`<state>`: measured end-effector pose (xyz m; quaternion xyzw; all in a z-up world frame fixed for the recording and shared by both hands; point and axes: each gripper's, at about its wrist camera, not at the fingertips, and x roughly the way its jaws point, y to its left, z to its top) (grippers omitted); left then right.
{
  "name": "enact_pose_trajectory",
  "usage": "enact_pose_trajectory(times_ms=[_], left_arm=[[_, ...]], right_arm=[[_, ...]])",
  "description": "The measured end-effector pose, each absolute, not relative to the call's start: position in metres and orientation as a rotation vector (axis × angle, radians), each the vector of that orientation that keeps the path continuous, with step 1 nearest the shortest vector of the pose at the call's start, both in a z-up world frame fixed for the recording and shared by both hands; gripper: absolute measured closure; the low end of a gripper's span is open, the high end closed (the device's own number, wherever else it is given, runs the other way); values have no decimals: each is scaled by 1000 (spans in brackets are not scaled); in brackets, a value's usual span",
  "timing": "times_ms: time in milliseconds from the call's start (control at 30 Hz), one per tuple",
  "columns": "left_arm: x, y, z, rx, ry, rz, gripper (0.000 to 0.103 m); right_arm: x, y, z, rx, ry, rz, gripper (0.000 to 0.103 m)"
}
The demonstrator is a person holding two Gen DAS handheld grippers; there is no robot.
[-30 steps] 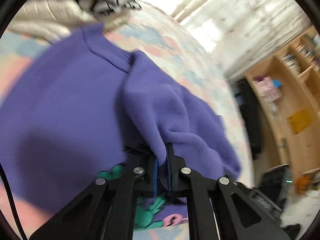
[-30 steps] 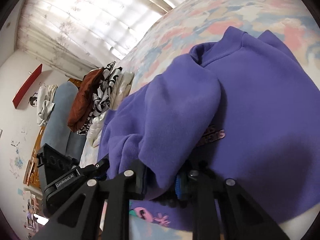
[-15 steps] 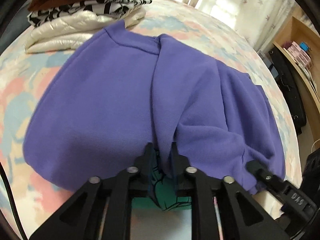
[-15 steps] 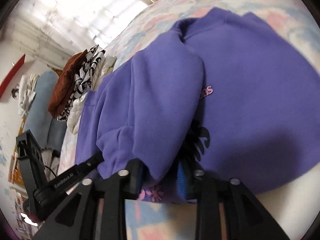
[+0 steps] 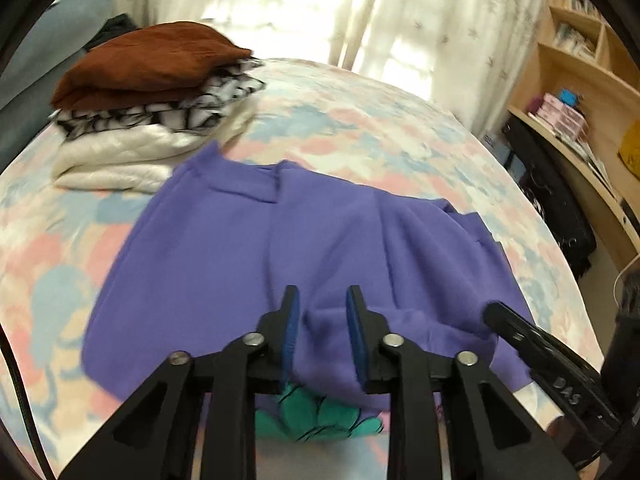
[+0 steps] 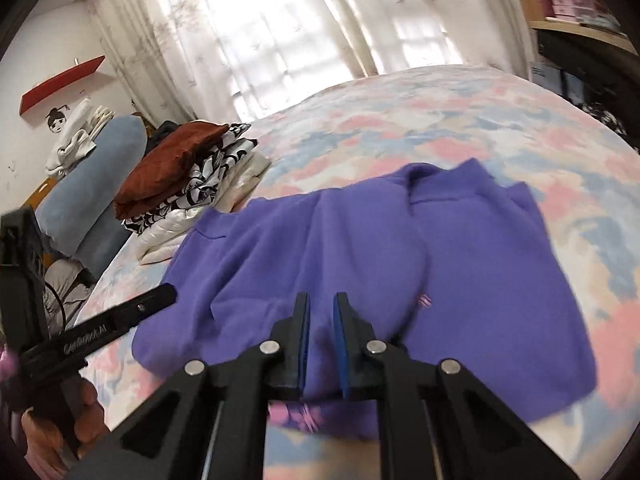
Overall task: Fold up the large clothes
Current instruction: 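Fold the hood over onto the folded hoodie body with both grippers, then release the hood and lift both grippers away from the hoodie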
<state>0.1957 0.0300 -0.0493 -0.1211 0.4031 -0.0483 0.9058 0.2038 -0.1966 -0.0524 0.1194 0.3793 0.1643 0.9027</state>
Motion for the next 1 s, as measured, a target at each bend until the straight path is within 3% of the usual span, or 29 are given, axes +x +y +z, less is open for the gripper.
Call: enact_pose_trajectory(times_ms=[200,267,633,800,833,867,933,1000], left_arm=[[238,17,-82,-176,896,-42,86],[248,25,-100,-159,941,24,96],[241,28,-103,-147,932,-21,95],[224,27,-85,-169,942,-21,79],[220,27,-81,-173,942,-25,70],[213,27,-77,-177,939,-28,52],[199,27,-66,-179,915,-6,38],[183,26,-54,-167,879,2,38]], right_arm=[[249,-175,-78,202,842,311,94],[261,-179,-93,135,872,202,103],[256,-201,-97,246,875,237,103],[240,-199,-81,245,879,250,99],[236,-199,-77,245,876,251,99],[229,-199,-73,250,874,255,99],[218,-200,-66,262,872,264,99],[206,-201,-58,267,865,270,99]])
